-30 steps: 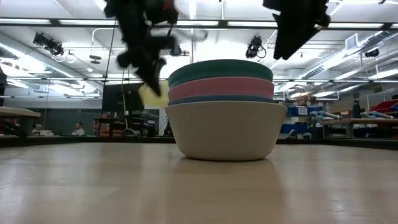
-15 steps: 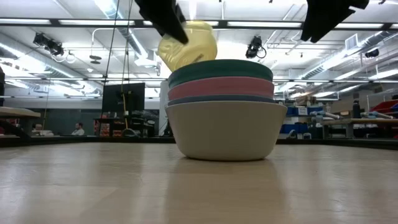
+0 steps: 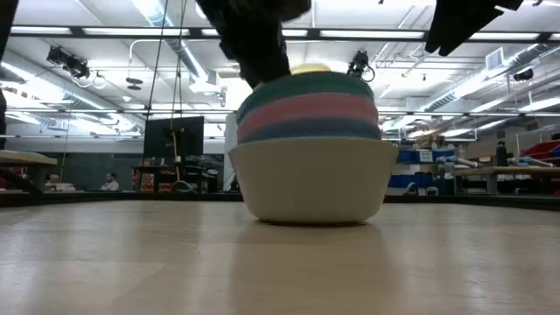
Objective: Nest bowls inside each other
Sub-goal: Stack the yellow bowl on top of the pink bowl
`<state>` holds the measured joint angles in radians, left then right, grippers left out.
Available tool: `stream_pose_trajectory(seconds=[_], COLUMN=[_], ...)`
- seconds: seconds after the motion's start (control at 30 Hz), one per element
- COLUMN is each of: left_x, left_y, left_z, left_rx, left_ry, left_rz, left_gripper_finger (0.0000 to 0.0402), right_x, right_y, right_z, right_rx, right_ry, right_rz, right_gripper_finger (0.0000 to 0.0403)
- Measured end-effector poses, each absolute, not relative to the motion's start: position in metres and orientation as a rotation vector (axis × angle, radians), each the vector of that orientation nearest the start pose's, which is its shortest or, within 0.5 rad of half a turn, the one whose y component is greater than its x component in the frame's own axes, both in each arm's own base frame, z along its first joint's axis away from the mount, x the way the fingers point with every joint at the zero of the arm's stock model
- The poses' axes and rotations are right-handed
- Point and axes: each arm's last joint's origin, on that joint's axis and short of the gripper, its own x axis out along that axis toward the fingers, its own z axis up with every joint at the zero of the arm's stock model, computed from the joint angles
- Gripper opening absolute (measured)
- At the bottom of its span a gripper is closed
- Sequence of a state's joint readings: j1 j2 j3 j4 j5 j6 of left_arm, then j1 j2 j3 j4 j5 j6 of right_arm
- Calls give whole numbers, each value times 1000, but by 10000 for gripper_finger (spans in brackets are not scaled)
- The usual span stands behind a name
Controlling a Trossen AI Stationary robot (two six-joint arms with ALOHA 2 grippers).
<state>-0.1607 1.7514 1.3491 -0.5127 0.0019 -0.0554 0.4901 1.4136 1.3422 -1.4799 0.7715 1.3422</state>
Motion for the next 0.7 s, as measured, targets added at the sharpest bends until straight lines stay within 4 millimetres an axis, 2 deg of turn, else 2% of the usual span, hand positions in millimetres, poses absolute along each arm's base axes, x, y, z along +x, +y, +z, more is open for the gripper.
stream_pose_trajectory(seconds=[0.1,0.3,0.5,0.7], left_x=[377,384,384,383], left_y=[-64,-68,-68,-70], left_z=[232,224,224,224], left_rx=[16,-16,-42,-85], left_ry=[940,924,926,933], left_rz=[-148,-161,-148,-160], left_gripper_finger=[1,16,54,74], right_x=[212,212,212,212], right_y=[90,90,90,91], right_z=[318,318,318,318], right_rx=[248,251,253,255], right_ry=[813,815,818,818], right_rz=[-919,-917,-917,-915], right_gripper_finger=[167,169,168,172])
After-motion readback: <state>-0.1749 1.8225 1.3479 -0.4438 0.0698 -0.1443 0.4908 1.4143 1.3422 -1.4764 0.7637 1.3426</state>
